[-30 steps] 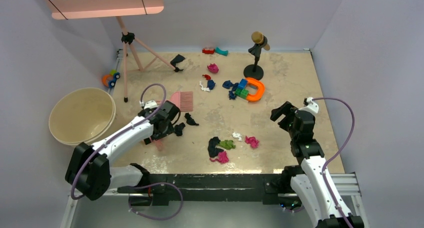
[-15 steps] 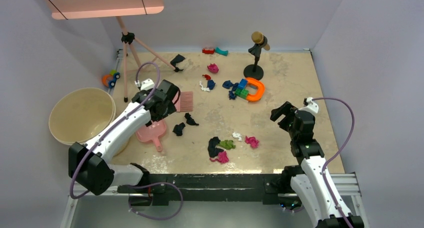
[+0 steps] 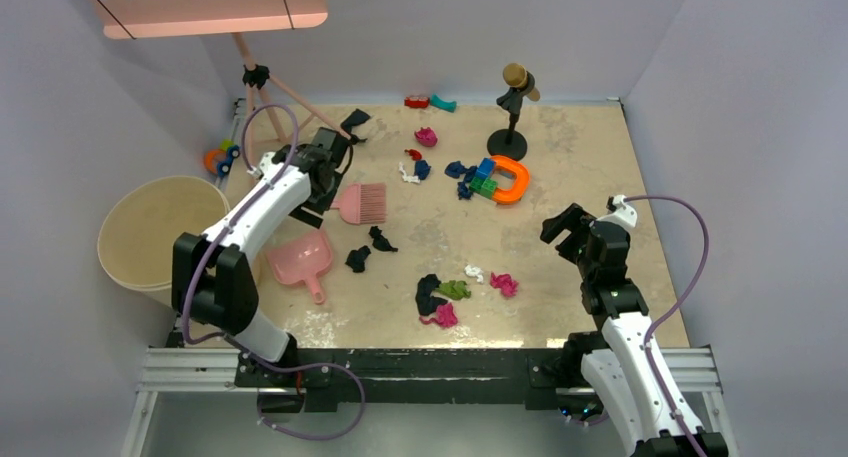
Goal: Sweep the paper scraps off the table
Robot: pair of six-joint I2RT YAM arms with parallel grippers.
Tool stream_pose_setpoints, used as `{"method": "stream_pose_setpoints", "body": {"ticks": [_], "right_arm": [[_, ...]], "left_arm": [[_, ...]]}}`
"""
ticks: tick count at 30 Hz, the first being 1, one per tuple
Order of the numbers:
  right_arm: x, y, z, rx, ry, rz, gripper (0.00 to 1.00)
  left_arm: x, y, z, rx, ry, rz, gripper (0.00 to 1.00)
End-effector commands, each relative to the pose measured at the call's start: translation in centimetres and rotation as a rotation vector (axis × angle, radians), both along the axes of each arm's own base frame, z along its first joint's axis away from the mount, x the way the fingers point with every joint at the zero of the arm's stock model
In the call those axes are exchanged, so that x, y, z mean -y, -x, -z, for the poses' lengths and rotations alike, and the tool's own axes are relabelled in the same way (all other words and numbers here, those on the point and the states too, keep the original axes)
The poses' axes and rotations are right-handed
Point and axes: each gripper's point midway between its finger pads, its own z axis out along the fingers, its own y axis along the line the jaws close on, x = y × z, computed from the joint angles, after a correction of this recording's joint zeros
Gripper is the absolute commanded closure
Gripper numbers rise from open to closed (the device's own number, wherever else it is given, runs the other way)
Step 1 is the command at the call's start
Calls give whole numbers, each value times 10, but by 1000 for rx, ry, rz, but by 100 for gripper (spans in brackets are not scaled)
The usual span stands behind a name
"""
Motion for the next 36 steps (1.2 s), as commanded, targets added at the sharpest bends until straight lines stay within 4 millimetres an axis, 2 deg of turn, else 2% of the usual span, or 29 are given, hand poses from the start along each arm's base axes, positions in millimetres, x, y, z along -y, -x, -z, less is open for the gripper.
{"method": "stream_pose_setpoints", "body": {"ticks": [1,5,8,11,17,21,32,34,36], "right_arm": [[-1,-6,-9,42,-1,-7,13],[0,-5,-9,41,0,0,13],[0,-6,-8,37,0,1,13],[0,-6,-8,36,0,-2,13],[-1,-6,-8,37,-3,-8,13],[-1,-6,-8,36,-2,-8,13],[-1,-7,-7,29,1,-4,13],[0,-7,-7,29,1,-3,13],[-1,-6,-7,31,0,-5,13]], "left_arm": [[10,-33,-1,54,102,-116,21],[17,-47,22,-12,141,-164,20],[14,-51,39,-21,144,-206,21],[11,-63,55,-7,159,-223,23],[0,-79,77,-60,179,-252,26],[-7,-83,87,-68,193,-286,28],[-1,-93,85,-161,172,-277,32],[6,-91,91,-179,197,-277,33],[13,-85,106,-205,243,-293,34]]}}
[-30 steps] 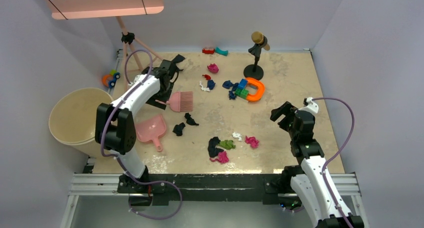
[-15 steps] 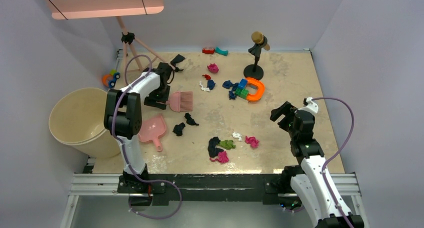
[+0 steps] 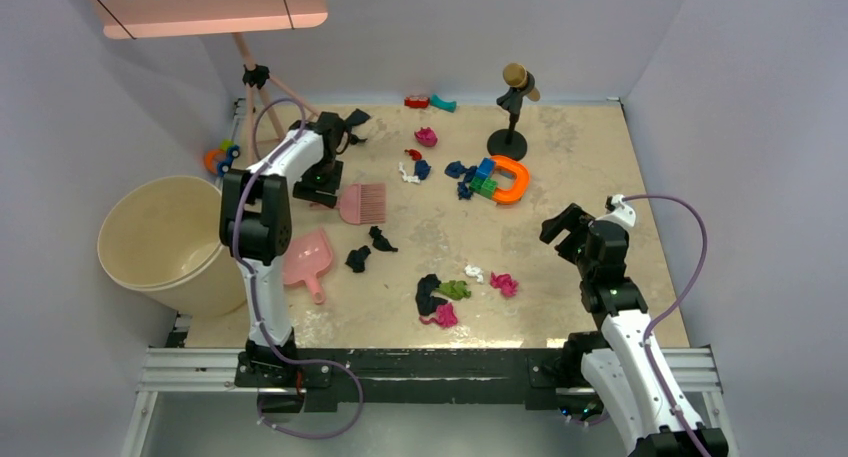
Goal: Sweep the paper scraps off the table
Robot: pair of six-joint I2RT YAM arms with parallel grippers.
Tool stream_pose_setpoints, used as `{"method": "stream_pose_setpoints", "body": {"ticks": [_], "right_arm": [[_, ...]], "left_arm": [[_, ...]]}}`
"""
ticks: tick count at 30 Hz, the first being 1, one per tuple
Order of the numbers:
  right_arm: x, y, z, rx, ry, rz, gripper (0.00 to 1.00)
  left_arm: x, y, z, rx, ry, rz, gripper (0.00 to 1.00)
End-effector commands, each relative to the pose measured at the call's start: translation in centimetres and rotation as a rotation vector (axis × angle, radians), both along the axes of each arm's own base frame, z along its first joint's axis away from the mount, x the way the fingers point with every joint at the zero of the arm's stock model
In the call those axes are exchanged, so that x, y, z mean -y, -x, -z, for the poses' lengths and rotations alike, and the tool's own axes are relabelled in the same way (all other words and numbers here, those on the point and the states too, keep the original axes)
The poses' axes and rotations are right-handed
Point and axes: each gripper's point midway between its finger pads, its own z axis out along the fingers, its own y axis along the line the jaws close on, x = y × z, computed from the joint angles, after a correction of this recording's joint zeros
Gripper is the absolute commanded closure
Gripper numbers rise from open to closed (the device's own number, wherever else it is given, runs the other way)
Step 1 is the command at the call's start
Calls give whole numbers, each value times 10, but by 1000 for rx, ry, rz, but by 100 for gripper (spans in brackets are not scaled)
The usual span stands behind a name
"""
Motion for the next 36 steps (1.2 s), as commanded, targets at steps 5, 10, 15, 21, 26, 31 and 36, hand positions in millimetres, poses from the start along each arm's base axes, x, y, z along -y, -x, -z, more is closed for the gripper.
{"method": "stream_pose_setpoints", "body": {"ticks": [5,10,15,21,26,31,36], "right_arm": [[-1,-6,-12,52,-3,-8,13],[-2,-5,-13,58,-5,-11,13],[-2,-5,-14,62,-6,-10,13],[-2,-5,-13,61,-7,-12,13],[-2,-5,-13,62,-6,-11,13],[-3,-5,-14,64,-7,-15,13],[-4,-5,-14,67,-8,-24,13]], "left_arm": [[17,24,34,-85,63,-19,45],[19,26,35,-83,72,-36,58],[20,24,35,-101,65,-2,90],[47,1,18,29,120,134,91],[82,-12,-33,166,94,247,99],[112,-23,-82,330,107,391,100],[166,-44,-139,623,186,783,100]]}}
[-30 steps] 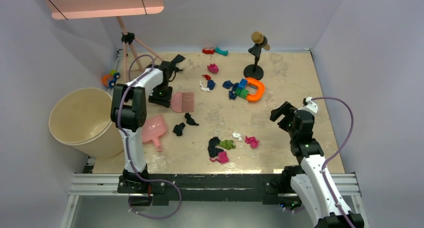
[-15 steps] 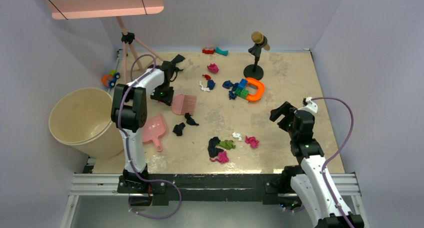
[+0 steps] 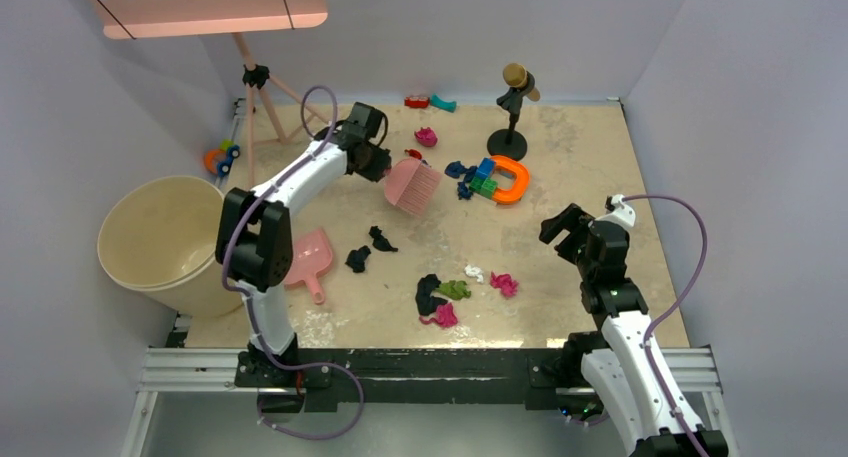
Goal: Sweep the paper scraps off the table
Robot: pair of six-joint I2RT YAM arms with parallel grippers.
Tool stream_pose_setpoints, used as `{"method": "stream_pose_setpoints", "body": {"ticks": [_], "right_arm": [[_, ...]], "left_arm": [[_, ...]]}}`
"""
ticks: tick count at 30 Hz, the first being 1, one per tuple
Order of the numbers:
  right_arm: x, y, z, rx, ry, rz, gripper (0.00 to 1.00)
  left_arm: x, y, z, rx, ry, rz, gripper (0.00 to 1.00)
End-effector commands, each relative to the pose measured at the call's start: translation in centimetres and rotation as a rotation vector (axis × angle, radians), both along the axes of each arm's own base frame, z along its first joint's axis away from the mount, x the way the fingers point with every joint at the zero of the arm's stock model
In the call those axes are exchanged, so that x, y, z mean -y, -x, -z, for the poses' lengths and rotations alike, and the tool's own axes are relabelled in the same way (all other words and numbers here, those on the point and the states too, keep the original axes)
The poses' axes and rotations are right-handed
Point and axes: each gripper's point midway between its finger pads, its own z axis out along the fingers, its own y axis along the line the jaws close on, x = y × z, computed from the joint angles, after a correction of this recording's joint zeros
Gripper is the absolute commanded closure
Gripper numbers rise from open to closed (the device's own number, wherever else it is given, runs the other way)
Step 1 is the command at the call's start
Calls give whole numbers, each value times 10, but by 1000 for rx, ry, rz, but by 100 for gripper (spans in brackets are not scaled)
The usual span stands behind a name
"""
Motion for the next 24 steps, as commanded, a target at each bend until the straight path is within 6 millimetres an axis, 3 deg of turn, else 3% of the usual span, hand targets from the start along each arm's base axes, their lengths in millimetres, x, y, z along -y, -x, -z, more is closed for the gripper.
{"method": "stream_pose_setpoints", "body": {"ticks": [1,4,8,15,20,24], "right_arm": [[-2,-5,-12,59,0,-16,12],[-11,-8,-18,73,-9,-72,11],[-32,-10,-34,53,-32,-193,10],[-80,-8,-112,126,-83,-506,10],[-111,-7,-152,140,-118,-676,13],[-141,-5,-175,109,-64,-778,15]], "left_arm": [[45,-30,-89,391,88,377,100],[65,-8,-109,479,75,656,100],[75,33,-124,550,21,945,100],[110,110,-123,761,-44,1349,100],[135,149,-126,939,-180,1547,100],[141,161,-130,996,-250,1613,100]]}}
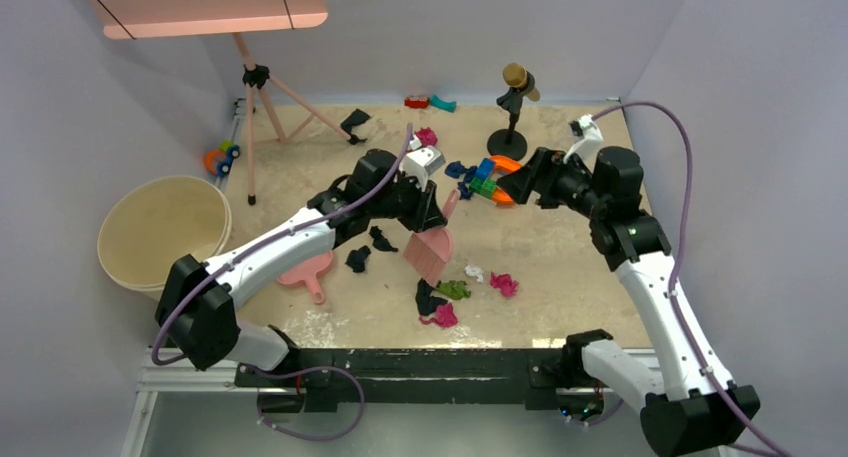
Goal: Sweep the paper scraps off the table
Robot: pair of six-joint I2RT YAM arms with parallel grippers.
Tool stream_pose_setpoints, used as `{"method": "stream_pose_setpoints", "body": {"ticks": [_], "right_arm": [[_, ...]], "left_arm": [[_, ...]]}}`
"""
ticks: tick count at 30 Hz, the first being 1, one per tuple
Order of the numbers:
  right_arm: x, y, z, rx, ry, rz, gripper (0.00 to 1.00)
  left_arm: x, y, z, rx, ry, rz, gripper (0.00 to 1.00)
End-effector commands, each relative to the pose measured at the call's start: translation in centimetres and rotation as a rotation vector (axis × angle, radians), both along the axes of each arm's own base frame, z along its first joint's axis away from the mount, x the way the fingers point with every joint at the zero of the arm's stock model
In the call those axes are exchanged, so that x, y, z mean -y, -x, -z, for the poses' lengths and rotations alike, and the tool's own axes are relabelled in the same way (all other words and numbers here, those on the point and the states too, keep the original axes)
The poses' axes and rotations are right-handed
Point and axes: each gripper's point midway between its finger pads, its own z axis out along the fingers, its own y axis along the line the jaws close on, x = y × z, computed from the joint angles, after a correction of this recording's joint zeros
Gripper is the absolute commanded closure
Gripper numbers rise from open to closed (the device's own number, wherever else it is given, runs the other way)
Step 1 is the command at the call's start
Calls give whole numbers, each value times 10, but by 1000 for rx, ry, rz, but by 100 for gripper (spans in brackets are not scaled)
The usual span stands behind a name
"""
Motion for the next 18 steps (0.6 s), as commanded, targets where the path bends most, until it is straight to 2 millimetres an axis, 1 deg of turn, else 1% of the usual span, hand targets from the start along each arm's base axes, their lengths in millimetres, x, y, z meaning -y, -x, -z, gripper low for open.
{"method": "stream_pose_setpoints", "body": {"ticks": [1,5,7,12,18], "right_arm": [[-42,14,-21,-26,53,-198,17],[-61,12,-7,-116,67,-244,25],[-69,11,-3,-130,68,-253,26],[-89,12,4,-156,71,-286,27],[-104,19,9,-163,79,-334,28]], "left_arm": [[8,-1,-36,263,23,103,100],[12,8,-45,331,23,132,100],[16,16,-52,374,41,171,100],[19,23,-58,413,48,188,100],[21,24,-56,411,21,198,100]]}}
